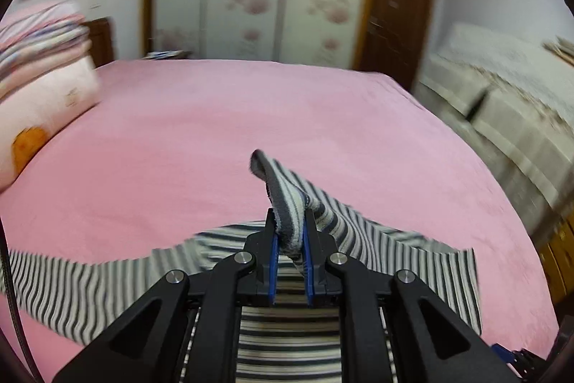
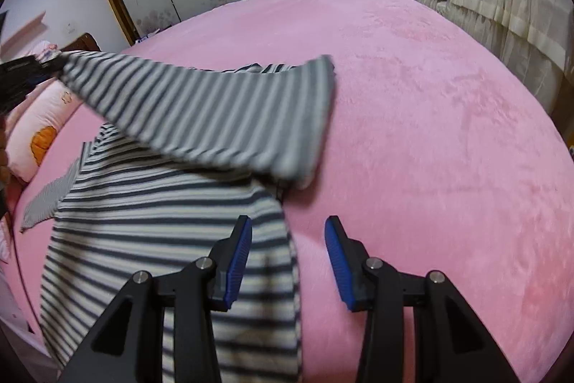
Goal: Fold small clothes
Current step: 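Carry the sleeve across the shirt body with the left gripper and release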
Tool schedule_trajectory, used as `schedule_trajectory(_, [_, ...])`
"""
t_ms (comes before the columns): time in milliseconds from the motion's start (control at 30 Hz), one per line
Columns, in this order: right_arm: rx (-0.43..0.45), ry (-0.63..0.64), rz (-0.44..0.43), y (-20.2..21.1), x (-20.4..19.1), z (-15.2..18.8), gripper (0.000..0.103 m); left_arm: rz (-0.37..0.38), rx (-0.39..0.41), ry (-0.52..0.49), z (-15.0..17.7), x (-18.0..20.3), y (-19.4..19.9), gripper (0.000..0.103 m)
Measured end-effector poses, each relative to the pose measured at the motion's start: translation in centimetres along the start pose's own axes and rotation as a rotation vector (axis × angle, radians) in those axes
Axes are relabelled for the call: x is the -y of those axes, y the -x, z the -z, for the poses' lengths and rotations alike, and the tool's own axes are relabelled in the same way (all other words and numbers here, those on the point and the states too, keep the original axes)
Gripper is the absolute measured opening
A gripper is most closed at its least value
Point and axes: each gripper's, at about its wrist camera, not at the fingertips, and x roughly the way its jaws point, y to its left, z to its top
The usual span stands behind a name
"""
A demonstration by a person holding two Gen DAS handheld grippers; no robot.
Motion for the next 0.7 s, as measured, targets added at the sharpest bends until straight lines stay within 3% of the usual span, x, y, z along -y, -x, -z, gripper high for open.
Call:
schedule_trajectory(67, [-0.006, 0.018, 0.018, -1.0, -0.2, -0.6, 0.043, -0.056, -0.012, 0.061, 0.8, -2.9, -0.8, 0.009])
schedule_trajectory(200, [-0.018, 0.039, 0.033, -2.6, -0.6, -1.4, 0.043, -0.161, -0.123, 0.222, 3.9, -9.6, -4.0, 0.009])
schedule_trajectory(333, [-0.032, 0.053, 0.04, -3.8, -0.9, -2.0, 0.043, -0.181, -0.217, 0.322, 7.5, -13.2, -6.0, 0.01])
schedule_trajectory(433, [-0.036, 0.063, 0.05, -4.5, -1.0, -2.2, 0.042, -0.157, -0.255, 0.349, 10.2, -14.0, -6.7, 0.01])
schedule_trajectory(600, [-0.001, 0.09, 0.06, -4.4, -1.9, -2.5, 0.035, -0.136, -0.258, 0.328, 11.1, -13.3, -7.0, 0.01])
schedule_trajectory(700, [0.046, 0.137, 0.088, -3.9, -2.6, -2.8, 0.018, -0.115, -0.25, 0.314, 10.8, -12.3, -7.0, 0.01])
